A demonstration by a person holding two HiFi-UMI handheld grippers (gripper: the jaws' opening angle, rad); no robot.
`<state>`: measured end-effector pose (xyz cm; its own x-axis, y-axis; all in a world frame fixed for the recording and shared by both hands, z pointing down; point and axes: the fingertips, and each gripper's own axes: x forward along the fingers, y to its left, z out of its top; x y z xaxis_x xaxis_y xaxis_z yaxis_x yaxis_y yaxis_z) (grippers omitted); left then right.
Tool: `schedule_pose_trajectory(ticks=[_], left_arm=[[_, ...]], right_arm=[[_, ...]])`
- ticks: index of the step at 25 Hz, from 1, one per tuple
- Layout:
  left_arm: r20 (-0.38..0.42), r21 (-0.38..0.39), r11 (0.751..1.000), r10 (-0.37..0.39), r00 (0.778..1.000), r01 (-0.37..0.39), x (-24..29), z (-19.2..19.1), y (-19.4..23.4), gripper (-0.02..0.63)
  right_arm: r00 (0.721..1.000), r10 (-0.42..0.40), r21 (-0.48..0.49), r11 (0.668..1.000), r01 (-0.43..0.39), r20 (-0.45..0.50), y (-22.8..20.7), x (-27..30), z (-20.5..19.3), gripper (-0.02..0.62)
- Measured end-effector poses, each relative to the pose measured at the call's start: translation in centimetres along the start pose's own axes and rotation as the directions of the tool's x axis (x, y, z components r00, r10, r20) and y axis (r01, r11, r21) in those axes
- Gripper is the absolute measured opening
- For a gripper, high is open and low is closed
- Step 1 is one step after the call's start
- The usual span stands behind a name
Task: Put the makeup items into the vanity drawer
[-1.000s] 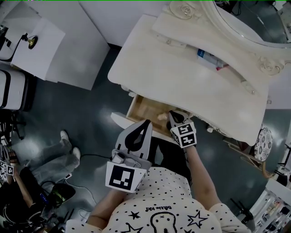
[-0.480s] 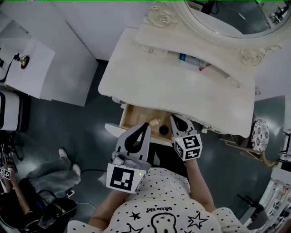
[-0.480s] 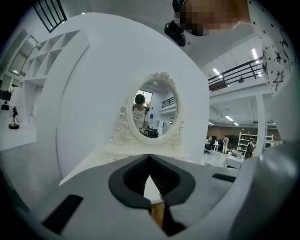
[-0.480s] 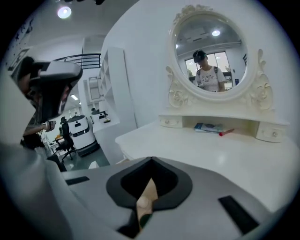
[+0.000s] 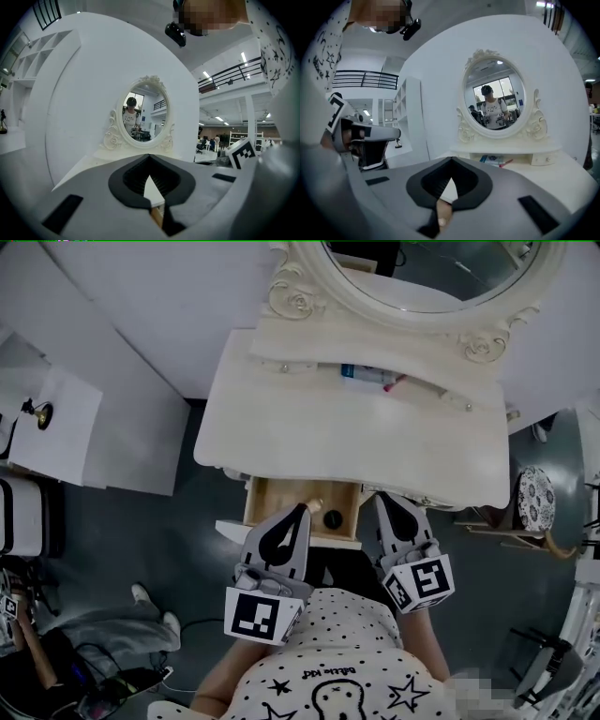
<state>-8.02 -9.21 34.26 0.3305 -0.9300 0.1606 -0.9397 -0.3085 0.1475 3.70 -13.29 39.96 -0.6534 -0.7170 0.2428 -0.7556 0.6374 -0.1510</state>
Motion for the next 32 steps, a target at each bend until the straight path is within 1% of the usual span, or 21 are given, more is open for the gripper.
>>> schedule_pose_trajectory(ticks=[2,6,8,10,14,17,21,25,32], left_arm=[[0.011,-0.006,1.000,-0.006,1.000,0.006,0.0,0.4,-0.2,-0.005],[0.006,0.029,0.999,-0.028,1.000,0.028,-0.2,0.4,-0.5,-0.005],[0.007,0.030,0.999,-0.039,0.999,0.039,-0.4,0.5,-0.7,-0.005],[0.008,0.025,0.999,-0.047,0.999,0.046,-0.5,0.5,-0.9,-0.005],[0.004,0.040,0.997,-0.059,0.998,0.059,-0.8,0.4,-0.8,-0.005],[-0.001,0.032,0.998,-0.062,0.998,0.062,-1.0,0.2,-0.7,-0.005],[-0.014,0.017,0.998,-0.068,0.998,0.068,-1.2,-0.5,-0.7,-0.005],[-0.019,0.001,0.997,-0.079,0.997,0.079,-1.5,-0.9,-1.0,-0.005],[-0.009,-0.004,0.998,-0.056,0.998,0.056,-1.9,-0.9,-0.6,-0.005]], right_arm=[[0.999,-0.012,0.004,1.000,0.012,0.037,0.4,-1.3,1.2,0.006],[0.995,-0.047,0.015,0.999,0.046,0.088,1.1,-3.6,2.9,0.006],[0.992,-0.067,0.032,0.997,0.064,0.103,1.2,-4.5,3.3,0.006],[0.990,-0.088,0.047,0.995,0.083,0.107,1.3,-5.4,3.4,0.008],[0.987,-0.124,0.075,0.990,0.117,0.103,1.6,-6.5,3.2,0.008],[0.985,-0.139,0.086,0.988,0.131,0.100,1.7,-6.9,2.9,0.006],[0.984,-0.140,0.087,0.988,0.130,0.114,1.9,-6.8,2.7,0.008],[0.987,-0.131,0.068,0.990,0.125,0.092,2.4,-6.6,2.2,0.008],[0.991,-0.110,0.053,0.993,0.107,0.069,2.8,-6.4,1.8,0.008]])
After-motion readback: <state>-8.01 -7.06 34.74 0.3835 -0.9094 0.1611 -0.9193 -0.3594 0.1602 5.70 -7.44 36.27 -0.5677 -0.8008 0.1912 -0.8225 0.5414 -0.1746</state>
